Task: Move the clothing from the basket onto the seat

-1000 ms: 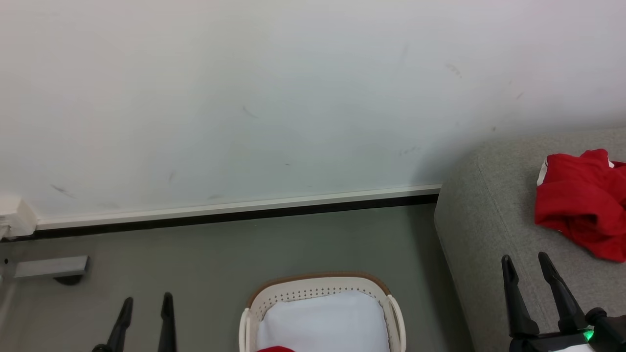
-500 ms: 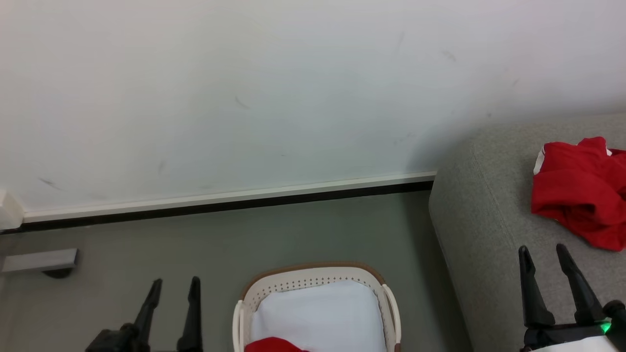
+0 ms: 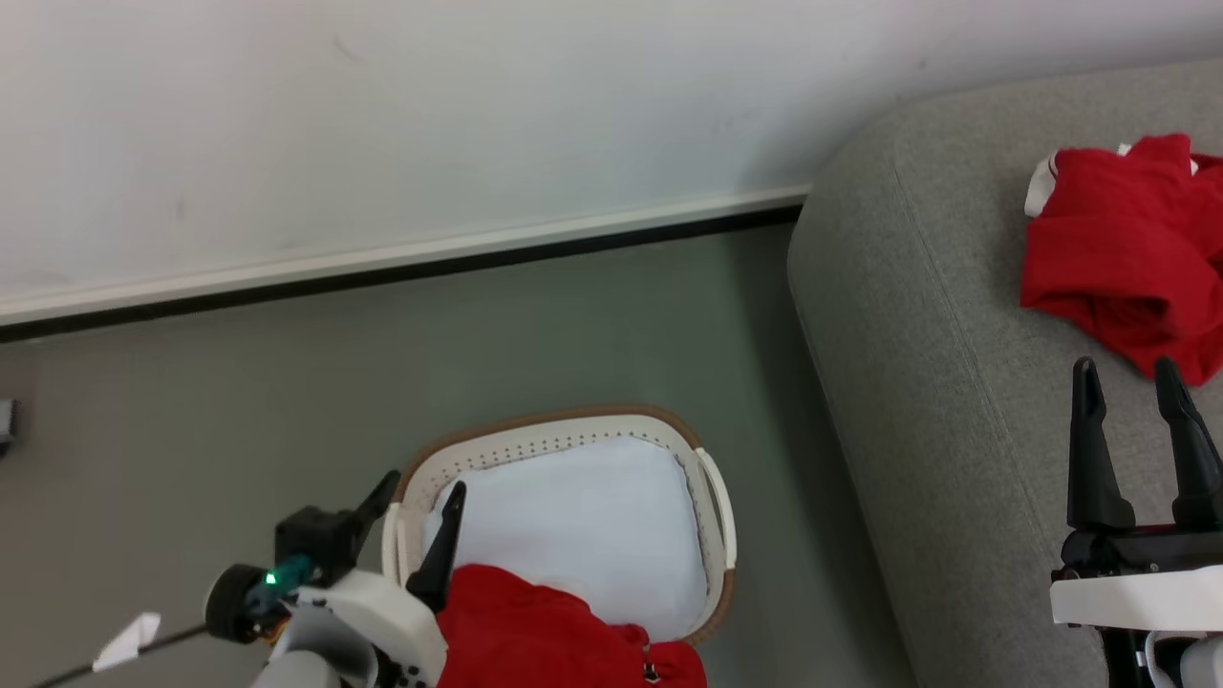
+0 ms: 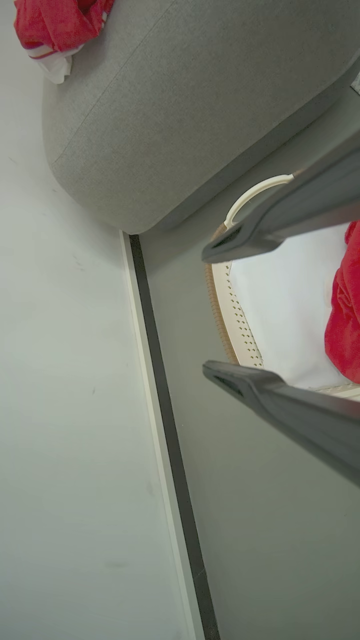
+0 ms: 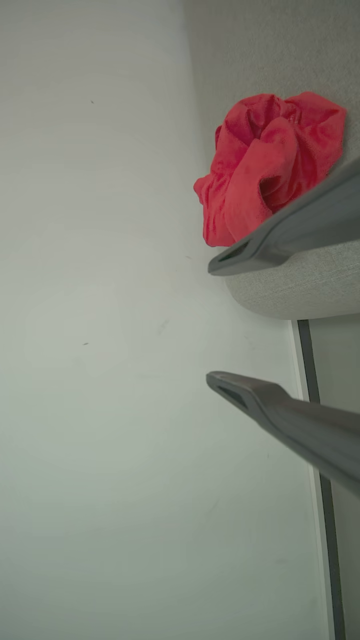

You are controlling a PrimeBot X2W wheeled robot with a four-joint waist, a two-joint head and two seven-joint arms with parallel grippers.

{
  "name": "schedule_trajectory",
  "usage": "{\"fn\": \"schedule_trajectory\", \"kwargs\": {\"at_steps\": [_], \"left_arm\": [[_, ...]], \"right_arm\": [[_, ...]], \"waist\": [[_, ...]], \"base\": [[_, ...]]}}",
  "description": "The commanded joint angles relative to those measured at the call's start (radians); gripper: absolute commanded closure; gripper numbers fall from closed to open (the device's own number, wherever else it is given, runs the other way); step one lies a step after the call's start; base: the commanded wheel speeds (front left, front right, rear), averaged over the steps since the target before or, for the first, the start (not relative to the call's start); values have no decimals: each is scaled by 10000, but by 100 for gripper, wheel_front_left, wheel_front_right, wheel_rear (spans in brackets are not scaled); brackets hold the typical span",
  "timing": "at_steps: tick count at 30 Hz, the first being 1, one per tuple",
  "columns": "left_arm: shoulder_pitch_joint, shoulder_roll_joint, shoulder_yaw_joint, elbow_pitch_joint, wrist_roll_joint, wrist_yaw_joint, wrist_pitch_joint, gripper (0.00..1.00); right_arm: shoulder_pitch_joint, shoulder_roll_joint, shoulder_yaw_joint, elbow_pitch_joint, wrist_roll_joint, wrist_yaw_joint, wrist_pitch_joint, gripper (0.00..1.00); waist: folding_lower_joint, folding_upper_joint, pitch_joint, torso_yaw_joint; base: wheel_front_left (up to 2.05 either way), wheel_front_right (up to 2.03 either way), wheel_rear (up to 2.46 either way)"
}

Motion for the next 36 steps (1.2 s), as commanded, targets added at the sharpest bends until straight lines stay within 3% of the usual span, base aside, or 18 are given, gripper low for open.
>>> {"fn": "schedule_trajectory", "kwargs": {"at_steps": [1,17,36], "left_arm": [[-447,209,-134,313,-221,-34,259,0],[-3442,2043,-3827,2751,-2136,-16,2753,0],[-5369,3306,-7162,3967,-3675,-16,5395,0]], "right_arm": [[-181,93,-72,-94,-9,-22,1,0],[-1147,744,-13,-529,29,-22,1,0],[-1909,848,362,-803,465,-22,1,0]], "waist": [[-2,0,845,-592],[-2,0,3494,-2036],[-2,0,5402,-2871]], "base": [[0,0,0],[0,0,0],[0,0,0]]}}
